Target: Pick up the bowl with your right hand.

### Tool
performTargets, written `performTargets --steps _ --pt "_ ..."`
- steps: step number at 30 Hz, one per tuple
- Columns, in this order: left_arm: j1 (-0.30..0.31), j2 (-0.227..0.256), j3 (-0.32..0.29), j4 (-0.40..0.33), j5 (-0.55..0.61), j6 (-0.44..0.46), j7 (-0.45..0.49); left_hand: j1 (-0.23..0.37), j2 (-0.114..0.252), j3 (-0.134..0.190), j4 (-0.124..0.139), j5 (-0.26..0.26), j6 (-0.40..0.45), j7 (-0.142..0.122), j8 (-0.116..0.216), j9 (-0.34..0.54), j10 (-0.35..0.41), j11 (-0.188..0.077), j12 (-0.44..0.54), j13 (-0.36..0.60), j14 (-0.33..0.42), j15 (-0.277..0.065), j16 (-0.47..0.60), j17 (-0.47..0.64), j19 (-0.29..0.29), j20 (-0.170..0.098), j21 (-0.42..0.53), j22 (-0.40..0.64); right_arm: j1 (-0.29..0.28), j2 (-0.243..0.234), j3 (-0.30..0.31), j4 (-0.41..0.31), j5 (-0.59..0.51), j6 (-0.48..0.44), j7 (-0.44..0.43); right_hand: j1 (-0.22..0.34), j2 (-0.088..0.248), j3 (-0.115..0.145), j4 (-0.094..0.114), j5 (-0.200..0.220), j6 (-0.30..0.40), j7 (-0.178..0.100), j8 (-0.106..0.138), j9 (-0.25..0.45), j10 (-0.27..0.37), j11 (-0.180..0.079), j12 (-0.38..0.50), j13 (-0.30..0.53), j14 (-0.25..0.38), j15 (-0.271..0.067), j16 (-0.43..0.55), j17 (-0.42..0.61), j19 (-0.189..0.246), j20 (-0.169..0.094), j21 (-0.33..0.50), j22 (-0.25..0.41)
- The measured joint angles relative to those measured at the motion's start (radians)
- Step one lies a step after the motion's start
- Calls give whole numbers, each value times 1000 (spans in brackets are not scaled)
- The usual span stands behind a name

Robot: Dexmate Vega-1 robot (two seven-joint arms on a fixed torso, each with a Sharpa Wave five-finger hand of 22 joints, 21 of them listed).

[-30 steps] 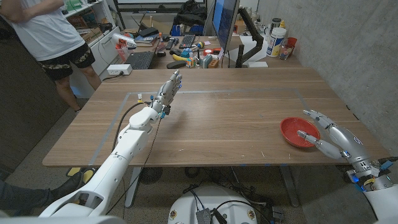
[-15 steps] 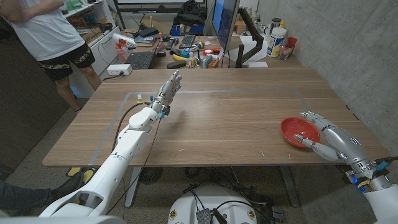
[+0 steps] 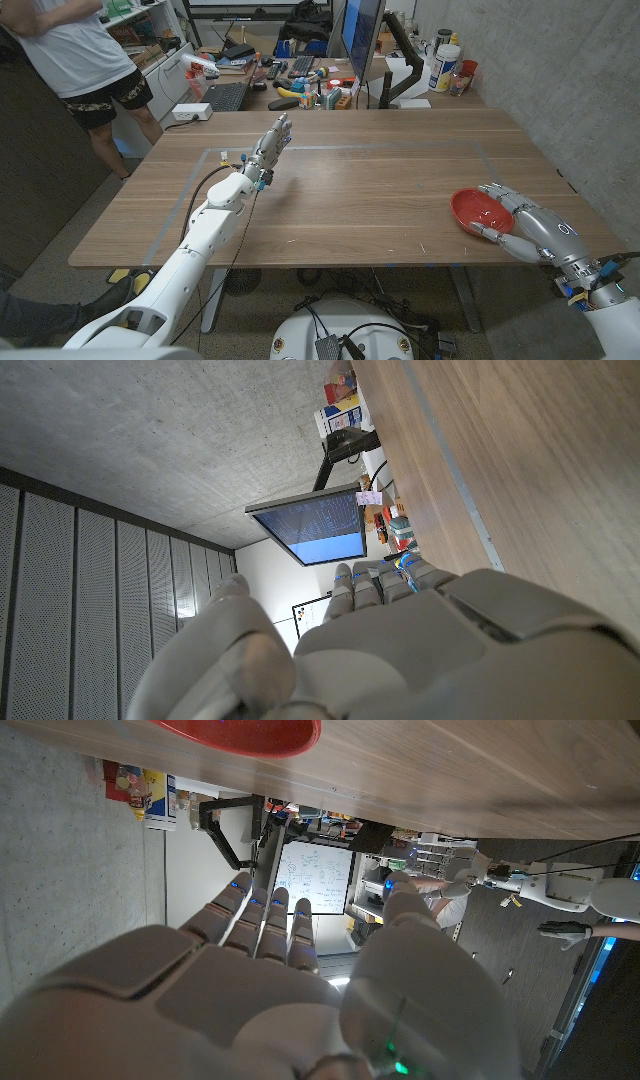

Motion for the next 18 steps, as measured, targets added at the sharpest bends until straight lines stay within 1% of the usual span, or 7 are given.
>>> performTargets --steps 1,2,3,9,12,14,18 --pt "0 0 0 0 0 0 0 0 0 0 0 0 0 0 0 0 0 0 0 0 0 0 0 0 0 0 0 0 -2 -4 -1 -1 0 0 0 0 0 0 0 0 0 0 0 0 0 0 0 0 0 0 0 0 0 0 0 0" --pt "0 0 0 -1 0 0 0 0 0 0 0 0 0 0 0 0 0 0 0 0 0 0 0 0 0 0 0 0 -3 -4 -1 -1 -63 -51 0 0 0 0 0 0 0 0 0 0 0 0 0 0 0 0 0 0 0 0 0 0" --pt "0 0 0 -1 0 0 1 0 0 0 0 0 0 0 0 0 0 0 0 0 0 0 0 0 0 0 0 0 -5 -8 -2 -2 -67 -56 -36 0 0 0 0 0 0 0 0 0 0 0 0 0 0 0 0 0 0 0 0 0" --pt "0 -1 0 -2 1 1 2 0 0 -3 3 0 0 0 0 0 0 0 0 0 0 0 0 0 0 0 0 0 -15 -23 -7 -6 -86 -75 -47 0 0 -1 1 3 0 0 0 0 0 0 0 0 0 0 0 1 0 0 0 0" --pt "0 -2 1 -2 2 1 3 0 0 -3 3 0 0 0 0 0 0 0 0 0 0 0 0 0 0 0 0 0 -19 -30 -8 -8 -95 -86 -53 7 -7 -4 4 6 0 0 0 0 0 0 0 0 0 0 0 2 0 0 0 0" --pt "0 -3 1 -2 2 2 3 0 0 -3 3 0 0 0 0 0 0 0 0 0 0 0 0 0 0 0 0 0 -22 -34 -10 -10 -101 -91 -56 7 -7 -4 4 6 -6 -6 0 0 0 0 0 0 0 0 0 2 0 0 0 0" --pt "-1 -4 2 -2 3 2 3 0 0 -3 3 0 0 0 0 0 0 0 0 0 0 0 0 0 0 0 0 0 -27 -42 -12 -13 -108 -99 -60 7 -7 -4 4 9 -5 -5 0 0 0 0 0 0 0 0 0 2 0 0 0 0"
